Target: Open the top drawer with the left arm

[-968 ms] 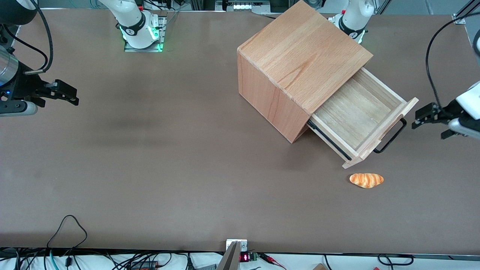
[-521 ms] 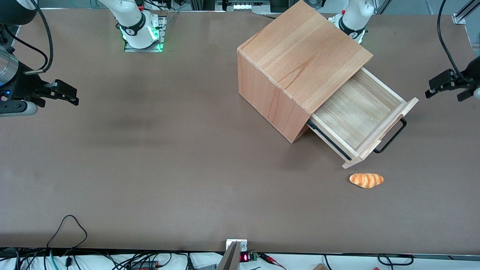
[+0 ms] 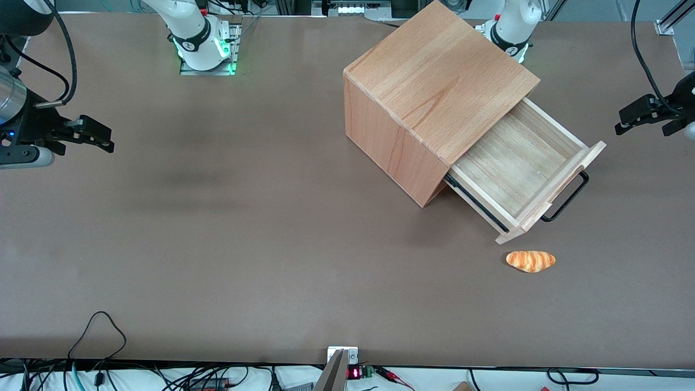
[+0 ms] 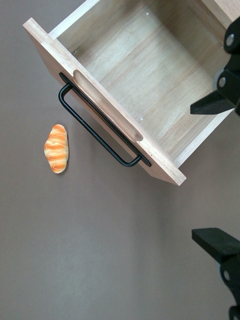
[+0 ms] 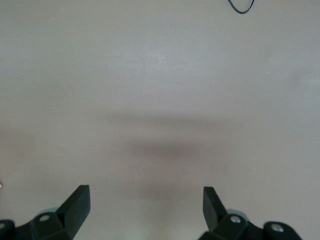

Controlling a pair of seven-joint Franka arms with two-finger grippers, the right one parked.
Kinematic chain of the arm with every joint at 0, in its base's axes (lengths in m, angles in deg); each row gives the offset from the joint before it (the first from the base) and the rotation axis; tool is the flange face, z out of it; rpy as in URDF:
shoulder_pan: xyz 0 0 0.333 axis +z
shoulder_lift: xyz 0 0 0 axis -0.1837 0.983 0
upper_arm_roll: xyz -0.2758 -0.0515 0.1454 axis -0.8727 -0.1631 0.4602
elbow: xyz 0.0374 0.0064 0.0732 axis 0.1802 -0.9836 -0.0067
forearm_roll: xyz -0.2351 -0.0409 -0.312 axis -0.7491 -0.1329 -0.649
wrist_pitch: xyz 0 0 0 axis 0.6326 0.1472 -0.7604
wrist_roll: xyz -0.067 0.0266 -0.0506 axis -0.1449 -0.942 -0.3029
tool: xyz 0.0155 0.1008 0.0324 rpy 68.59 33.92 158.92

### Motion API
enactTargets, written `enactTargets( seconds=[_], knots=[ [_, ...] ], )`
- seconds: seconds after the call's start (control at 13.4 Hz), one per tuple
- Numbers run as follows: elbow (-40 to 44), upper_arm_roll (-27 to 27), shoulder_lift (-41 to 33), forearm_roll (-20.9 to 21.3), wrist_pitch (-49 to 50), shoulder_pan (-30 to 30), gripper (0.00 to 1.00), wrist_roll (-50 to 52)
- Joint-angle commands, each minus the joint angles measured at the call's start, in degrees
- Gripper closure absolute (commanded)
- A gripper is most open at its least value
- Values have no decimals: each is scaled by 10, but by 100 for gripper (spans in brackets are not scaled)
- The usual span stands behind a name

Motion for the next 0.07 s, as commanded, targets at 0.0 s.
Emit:
enactTargets(
  seconds=[0.0],
  knots=[
    [15,-2,6,17,7,-2,0,4]
  ],
)
